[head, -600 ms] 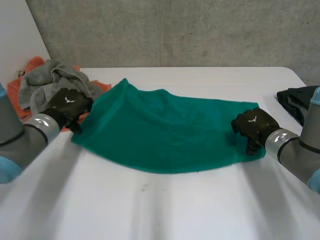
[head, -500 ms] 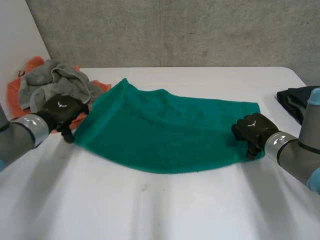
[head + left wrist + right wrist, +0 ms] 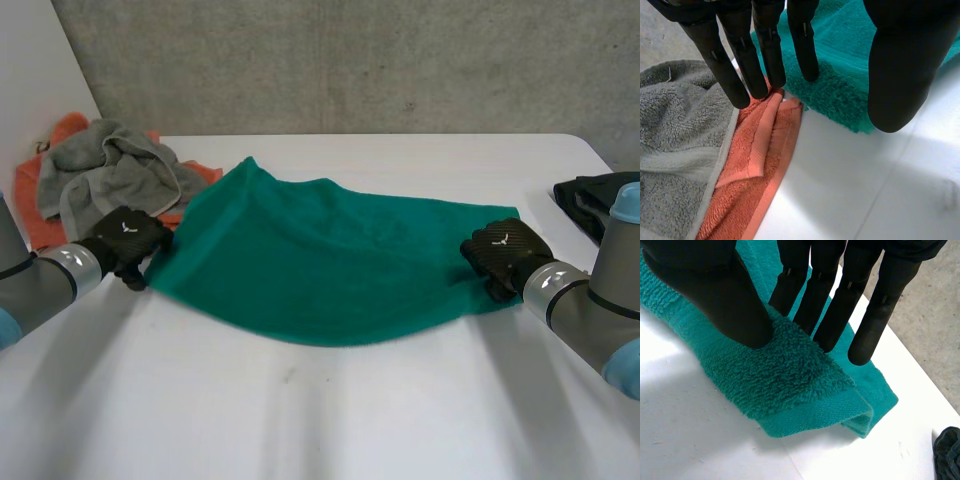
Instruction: Fold the laundry.
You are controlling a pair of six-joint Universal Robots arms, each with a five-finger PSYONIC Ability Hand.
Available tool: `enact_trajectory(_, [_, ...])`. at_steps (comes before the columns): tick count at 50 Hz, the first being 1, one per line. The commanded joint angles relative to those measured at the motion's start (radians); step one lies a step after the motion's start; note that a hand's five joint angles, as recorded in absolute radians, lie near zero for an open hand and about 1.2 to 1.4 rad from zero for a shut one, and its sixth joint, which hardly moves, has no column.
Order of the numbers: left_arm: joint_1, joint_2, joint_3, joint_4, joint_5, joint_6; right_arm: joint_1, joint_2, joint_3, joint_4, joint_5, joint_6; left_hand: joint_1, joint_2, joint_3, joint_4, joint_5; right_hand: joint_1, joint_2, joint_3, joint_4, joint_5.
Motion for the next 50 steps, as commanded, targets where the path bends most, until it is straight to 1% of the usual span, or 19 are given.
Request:
enact_trajectory(1, [-0.027,-0.036,0.027,0.026,-0.011,-0.020,-0.002,0.005,-0.003,0.002,-0.002,0.001,0.101,0.109,0.110,0.103,0.103,0.274,0.220,0.215,0.203,0.222])
enact_trajectory(9, [-0.045,-0.068,0.050,0.026,-0.015,-0.015,-0.008,-0.001,-0.006,-0.004,-0.002,0.011,0.093,0.100,0.102,0.094,0.094,0.274,0.220,0.215,0.203,0.222])
enact_trajectory(10, [-0.051,-0.076,0.054,0.026,-0.015,-0.013,-0.008,-0.001,-0.006,-0.006,-0.002,0.016,0.165,0.173,0.174,0.167,0.166,0.274,0.220,0.215,0.203,0.222])
enact_trajectory(12, [-0.059,-0.076,0.060,0.026,-0.015,-0.007,-0.009,-0.001,-0.006,-0.006,-0.002,0.021,0.429,0.437,0.438,0.430,0.430,0.274,0.220,0.215,0.203,0.222])
enact_trajectory(14, [-0.067,-0.062,0.073,0.028,-0.017,-0.003,-0.009,-0.012,-0.006,0.001,0.002,0.021,0.815,0.823,0.824,0.817,0.817,0.274,0.220,0.215,0.203,0.222])
enact_trajectory(17, [-0.074,-0.018,0.071,0.023,-0.032,-0.009,-0.011,-0.033,-0.006,0.008,0.007,0.019,0.817,0.825,0.826,0.819,0.819,0.274,0.220,0.215,0.203,0.222])
enact_trajectory(20, [-0.090,0.089,0.034,0.011,-0.052,-0.065,-0.021,-0.087,-0.015,0.054,0.007,0.008,0.817,0.825,0.826,0.819,0.819,0.274,0.220,0.215,0.203,0.222])
enact_trajectory(21, [-0.094,0.166,0.004,0.011,-0.057,-0.108,-0.038,-0.124,-0.024,0.106,0.008,-0.005,0.817,0.825,0.826,0.819,0.819,0.274,0.220,0.215,0.203,0.222])
enact_trajectory(26, [-0.099,0.379,-0.088,0.011,-0.063,-0.208,-0.103,-0.233,-0.104,0.290,-0.016,-0.064,0.817,0.825,0.826,0.819,0.819,0.274,0.220,0.215,0.203,0.222])
enact_trajectory(28, [-0.103,0.459,-0.125,0.012,-0.064,-0.243,-0.112,-0.242,-0.163,0.361,-0.033,-0.079,0.817,0.825,0.826,0.819,0.819,0.274,0.220,0.215,0.203,0.222])
enact_trajectory(31, [-0.107,0.505,-0.151,0.012,-0.063,-0.273,-0.100,-0.224,-0.233,0.405,-0.038,-0.072,0.817,0.825,0.826,0.819,0.819,0.274,0.220,0.215,0.203,0.222])
enact_trajectory(35, [-0.110,0.519,-0.174,0.008,-0.067,-0.297,-0.060,-0.120,-0.357,0.403,-0.023,-0.035,0.817,0.825,0.826,0.819,0.819,0.274,0.220,0.215,0.203,0.222])
enact_trajectory(36, [-0.110,0.512,-0.182,0.008,-0.069,-0.300,-0.036,-0.056,-0.409,0.396,-0.009,-0.018,0.817,0.825,0.826,0.819,0.819,0.274,0.220,0.215,0.203,0.222])
enact_trajectory(39, [-0.113,0.481,-0.187,0.008,-0.072,-0.296,0.006,0.054,-0.486,0.386,0.016,-0.002,0.817,0.825,0.826,0.819,0.819,0.274,0.220,0.215,0.203,0.222])
enact_trajectory(40, [-0.116,0.454,-0.187,0.006,-0.074,-0.287,0.035,0.128,-0.539,0.369,0.034,-0.004,0.817,0.825,0.826,0.819,0.819,0.274,0.220,0.215,0.203,0.222])
enact_trajectory(43, [-0.129,0.406,-0.182,-0.001,-0.080,-0.257,0.064,0.238,-0.613,0.337,0.060,-0.013,0.817,0.825,0.826,0.819,0.819,0.274,0.220,0.215,0.203,0.222])
enact_trajectory(44, [-0.133,0.397,-0.180,-0.006,-0.083,-0.248,0.081,0.306,-0.654,0.309,0.079,-0.022,0.817,0.825,0.826,0.819,0.819,0.274,0.220,0.215,0.203,0.222])
enact_trajectory(47, [-0.139,0.371,-0.167,-0.021,-0.098,-0.219,0.107,0.425,-0.719,0.237,0.115,-0.045,0.817,0.825,0.826,0.819,0.819,0.274,0.220,0.215,0.203,0.222])
enact_trajectory(50, [-0.140,0.358,-0.156,-0.027,-0.110,-0.208,0.126,0.488,-0.751,0.168,0.137,-0.068,0.817,0.825,0.826,0.819,0.819,0.274,0.220,0.215,0.203,0.222])
